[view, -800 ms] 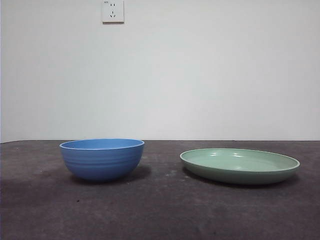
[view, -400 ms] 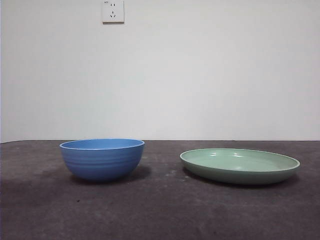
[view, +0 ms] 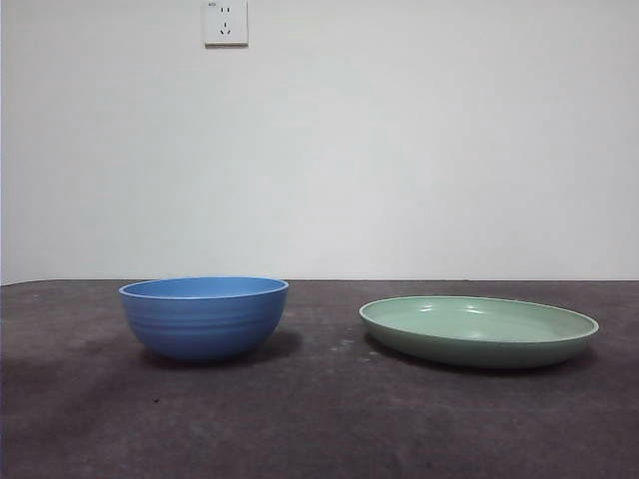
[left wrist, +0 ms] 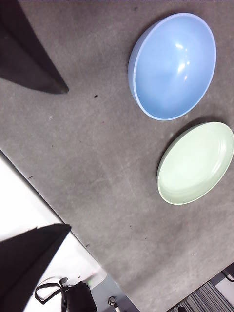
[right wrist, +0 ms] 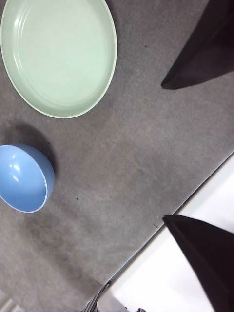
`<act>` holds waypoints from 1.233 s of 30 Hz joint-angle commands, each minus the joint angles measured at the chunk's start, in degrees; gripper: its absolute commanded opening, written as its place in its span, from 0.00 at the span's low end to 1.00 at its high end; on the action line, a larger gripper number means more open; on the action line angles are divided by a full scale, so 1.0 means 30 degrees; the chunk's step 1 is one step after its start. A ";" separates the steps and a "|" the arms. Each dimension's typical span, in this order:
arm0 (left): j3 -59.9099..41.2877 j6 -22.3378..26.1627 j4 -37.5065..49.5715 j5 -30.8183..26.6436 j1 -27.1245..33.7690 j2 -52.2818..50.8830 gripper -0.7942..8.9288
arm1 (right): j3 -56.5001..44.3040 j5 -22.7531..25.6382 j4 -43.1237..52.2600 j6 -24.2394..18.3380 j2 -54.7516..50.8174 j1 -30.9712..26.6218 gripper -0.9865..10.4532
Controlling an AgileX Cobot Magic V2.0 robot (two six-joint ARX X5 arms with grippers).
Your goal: Pick up the blue bowl, put it on the green plate, put it on desk
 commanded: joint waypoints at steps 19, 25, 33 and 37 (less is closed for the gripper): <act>0.3825 -0.0918 0.2186 -0.3687 -0.1348 0.6397 0.54 | 0.0342 -0.0022 0.0328 -0.0036 0.0102 0.0066 0.45; 0.5559 -0.0838 0.2331 -0.6149 -0.2149 0.9821 0.53 | 0.0342 -0.0022 0.0364 0.0102 0.0102 0.0066 0.45; 0.6397 -0.0772 0.4131 -0.7526 -0.2710 1.4076 0.53 | 0.0342 -0.0029 0.0532 0.0153 0.0102 0.0066 0.45; 0.6615 -0.0743 0.4364 -0.8932 -0.2885 1.5905 0.53 | 0.0342 -0.0036 0.0539 0.0153 0.0102 0.0066 0.45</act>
